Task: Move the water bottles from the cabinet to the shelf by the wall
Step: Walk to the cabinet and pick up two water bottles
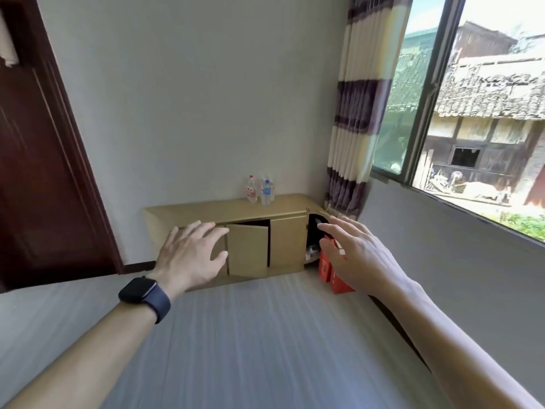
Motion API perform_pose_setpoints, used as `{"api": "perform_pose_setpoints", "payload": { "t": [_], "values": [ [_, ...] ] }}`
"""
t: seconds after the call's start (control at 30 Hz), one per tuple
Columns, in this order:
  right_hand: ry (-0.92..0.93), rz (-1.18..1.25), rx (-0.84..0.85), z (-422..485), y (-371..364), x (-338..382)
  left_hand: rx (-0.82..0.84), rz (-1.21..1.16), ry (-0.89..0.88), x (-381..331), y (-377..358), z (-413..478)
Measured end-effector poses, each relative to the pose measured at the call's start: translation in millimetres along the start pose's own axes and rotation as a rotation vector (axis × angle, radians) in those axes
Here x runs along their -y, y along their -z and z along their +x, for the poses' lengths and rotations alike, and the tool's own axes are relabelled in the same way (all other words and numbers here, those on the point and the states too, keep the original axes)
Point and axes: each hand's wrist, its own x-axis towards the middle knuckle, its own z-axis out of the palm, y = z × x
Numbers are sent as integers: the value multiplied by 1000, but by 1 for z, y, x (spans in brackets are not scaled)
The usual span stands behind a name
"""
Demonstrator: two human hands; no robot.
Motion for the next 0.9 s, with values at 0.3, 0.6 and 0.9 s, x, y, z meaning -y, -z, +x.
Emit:
{"api": "perform_pose_setpoints", "payload": {
  "t": [0.3, 0.6, 0.9],
  "values": [
    [-61, -7, -13, 176, -78, -90, 44, 16, -15, 40, -65, 213],
    [17, -1, -10, 378, -159, -197, 33, 0, 56, 53, -136, 415],
    [64, 73, 17, 553, -237, -244, -20, -51, 124, 98, -187, 570]
  ]
}}
